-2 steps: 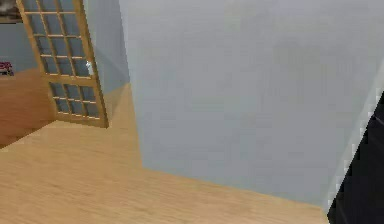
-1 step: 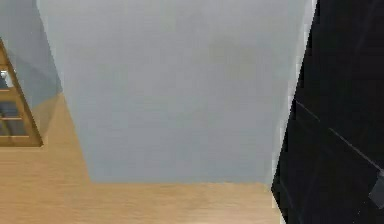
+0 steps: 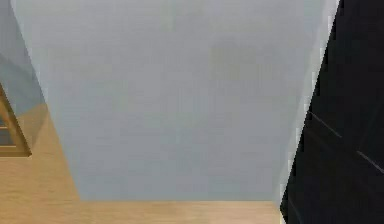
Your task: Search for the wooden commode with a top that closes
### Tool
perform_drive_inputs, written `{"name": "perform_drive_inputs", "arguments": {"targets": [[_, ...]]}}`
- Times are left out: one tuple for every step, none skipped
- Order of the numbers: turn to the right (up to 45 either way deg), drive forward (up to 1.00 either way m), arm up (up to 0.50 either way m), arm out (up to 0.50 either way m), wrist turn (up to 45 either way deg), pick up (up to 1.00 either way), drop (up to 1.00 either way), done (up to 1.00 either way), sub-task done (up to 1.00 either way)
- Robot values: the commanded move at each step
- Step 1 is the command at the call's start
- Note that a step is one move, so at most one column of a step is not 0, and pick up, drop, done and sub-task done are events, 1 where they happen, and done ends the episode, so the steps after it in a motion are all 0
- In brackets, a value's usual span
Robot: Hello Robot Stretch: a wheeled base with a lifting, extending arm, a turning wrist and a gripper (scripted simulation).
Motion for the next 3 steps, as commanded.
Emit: {"name": "perform_drive_inputs", "arguments": {"targets": [[-45.0,0.00,0.00,0.00,0.0,0.00,0.00,0.00,0.00],[-45.0,0.00,0.00,0.00,0.0,0.00,0.00,0.00,0.00],[0.0,1.00,0.00,0.00,0.0,0.00,0.00,0.00,0.00]]}}
